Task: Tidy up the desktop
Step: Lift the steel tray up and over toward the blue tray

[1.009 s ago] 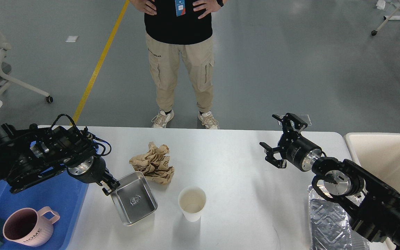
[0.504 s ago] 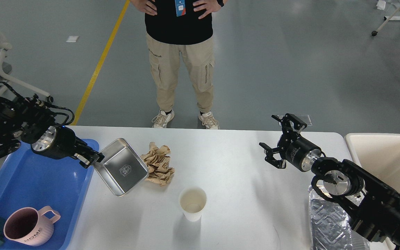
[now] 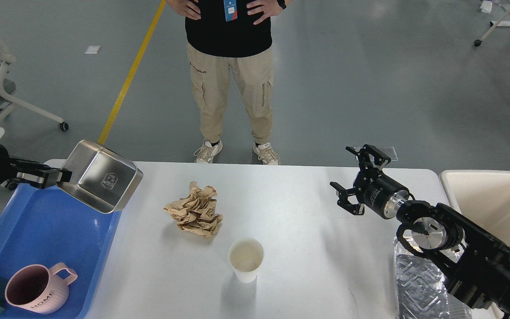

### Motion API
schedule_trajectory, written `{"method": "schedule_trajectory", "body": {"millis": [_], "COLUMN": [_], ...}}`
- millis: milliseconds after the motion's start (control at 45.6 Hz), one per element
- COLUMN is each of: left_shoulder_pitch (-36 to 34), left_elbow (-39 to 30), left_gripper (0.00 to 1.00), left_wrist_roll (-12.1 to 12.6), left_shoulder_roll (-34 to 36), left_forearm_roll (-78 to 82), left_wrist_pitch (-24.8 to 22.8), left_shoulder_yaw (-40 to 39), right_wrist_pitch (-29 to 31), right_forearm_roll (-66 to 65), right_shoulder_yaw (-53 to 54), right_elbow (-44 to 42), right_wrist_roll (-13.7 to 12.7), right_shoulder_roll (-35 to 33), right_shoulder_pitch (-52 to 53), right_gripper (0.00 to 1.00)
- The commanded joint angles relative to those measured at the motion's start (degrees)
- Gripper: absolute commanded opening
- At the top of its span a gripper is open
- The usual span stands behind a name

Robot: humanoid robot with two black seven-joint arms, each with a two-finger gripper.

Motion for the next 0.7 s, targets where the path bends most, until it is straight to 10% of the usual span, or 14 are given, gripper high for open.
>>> {"method": "schedule_trajectory", "body": {"millis": [0, 680], "left_shoulder_pitch": [0.09, 21.26], "left_elbow": [0.46, 12.67], "left_gripper": [0.04, 0.04], "left_wrist_roll": [2.97, 3.59], "left_shoulder_roll": [3.26, 4.24], "left_forearm_roll": [-7.98, -16.17], "left_wrist_pitch": [2.48, 19.79], "left_shoulder_yaw": [0.53, 0.79], "right_wrist_pitch": [0.00, 0.26], "right_forearm_roll": [0.00, -0.09], "right_shoulder_yaw": [-0.02, -0.20], "right_elbow": [0.01, 0.27], "right_wrist_roll": [0.00, 0.00], "right_shoulder_roll": [0.22, -0.04], "right_shoulder_pitch": [0.10, 0.10], "right_gripper": [1.00, 1.00]}}
